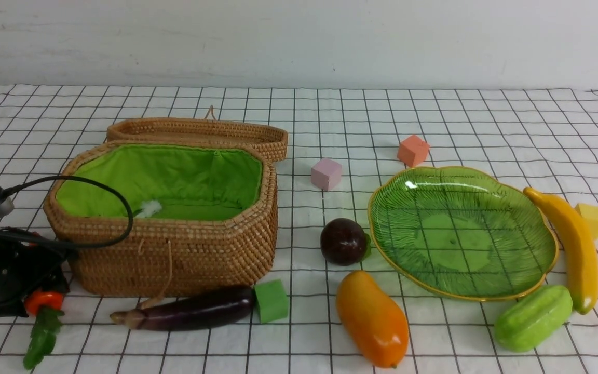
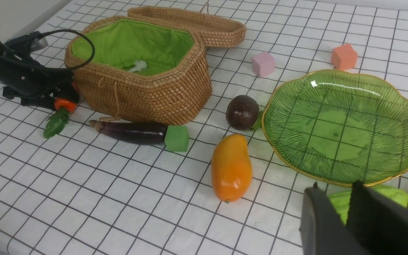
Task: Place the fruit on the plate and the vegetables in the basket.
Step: Use the left arm to grab a carrot and put it into the left basket
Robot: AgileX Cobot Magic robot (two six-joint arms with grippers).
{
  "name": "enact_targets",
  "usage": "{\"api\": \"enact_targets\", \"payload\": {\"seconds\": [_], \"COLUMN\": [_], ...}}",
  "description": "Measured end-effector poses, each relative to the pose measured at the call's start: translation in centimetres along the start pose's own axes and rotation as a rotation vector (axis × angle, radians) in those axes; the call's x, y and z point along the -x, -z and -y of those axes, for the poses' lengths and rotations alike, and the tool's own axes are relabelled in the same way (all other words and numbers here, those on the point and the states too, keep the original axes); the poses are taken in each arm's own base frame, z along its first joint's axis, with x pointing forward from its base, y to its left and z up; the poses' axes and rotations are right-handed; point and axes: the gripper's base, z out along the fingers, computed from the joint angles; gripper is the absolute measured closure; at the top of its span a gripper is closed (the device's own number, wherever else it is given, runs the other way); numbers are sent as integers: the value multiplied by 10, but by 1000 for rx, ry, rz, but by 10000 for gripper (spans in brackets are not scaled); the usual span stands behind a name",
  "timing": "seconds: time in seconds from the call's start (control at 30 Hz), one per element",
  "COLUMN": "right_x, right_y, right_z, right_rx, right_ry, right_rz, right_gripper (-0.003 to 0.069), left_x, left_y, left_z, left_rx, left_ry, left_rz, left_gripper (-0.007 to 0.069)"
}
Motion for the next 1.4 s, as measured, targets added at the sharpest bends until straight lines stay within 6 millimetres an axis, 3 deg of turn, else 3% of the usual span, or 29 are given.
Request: {"api": "enact_targets", "payload": {"seconds": [0.13, 0.27, 0.4, 0.5, 0.63, 0.77, 0.8, 0.9, 0.93, 1.03, 1.07, 1.13, 1.2, 1.23, 1.27, 1.3, 1.4], "right_x": [0, 0, 0, 0, 0, 0, 0, 1, 1, 1, 1, 1, 1, 0, 0, 0, -2], "right_y": [0, 0, 0, 0, 0, 0, 0, -2, -2, -2, -2, -2, -3, -3, -3, -4, -4], "right_z": [-1, -1, -1, -1, -1, -1, -1, 0, 0, 0, 0, 1, 1, 1, 1, 1, 1], "right_rx": [10, 16, 16, 16, 16, 16, 16, 12, 12, 7, 7, 3, 3, 5, 5, 6, 8], "right_ry": [-5, -8, -8, -8, -8, -8, -8, -8, -8, -6, -6, -5, -5, -5, -5, -6, -5], "right_rz": [2, 3, 3, 3, 3, 2, 2, -2, -2, 2, 2, -2, -10, -19, -20, -28, -45], "right_gripper": [507, 507, 507, 505, 501, 497, 497, 497, 497, 497, 497, 494, 494, 491, 491, 489, 487], "left_x": [-1, -3, -7, -11, -18, -37, -38, -58, -59, -71, -72, -80, -85, -93, -92, -95, -95], "left_y": [-2, -2, 13, 42, 95, 155, 158, 201, 203, 220, 221, 218, 213, 199, 201, 190, 163], "left_z": [-1, -1, 0, 1, 4, 23, 25, 69, 72, 126, 133, 179, 208, 245, 250, 278, 325], "left_rx": [5, 8, 15, 9, -26, -143, -153, -356, -370, -501, -512, -549, -562, -566, -571, -574, -572], "left_ry": [-1, -1, 1, -1, -21, -198, -203, -464, -470, -715, -743, -916, -1020, -1149, -1163, -1245, -1381], "left_rz": [-14, -32, -89, -116, -79, 37, 41, 68, 65, 42, 39, 30, 30, 25, 41, 49, 44], "left_gripper": [237, 239, 239, 239, 239, 239, 239, 239, 239, 239, 239, 239, 239, 239, 239, 239, 239]}}
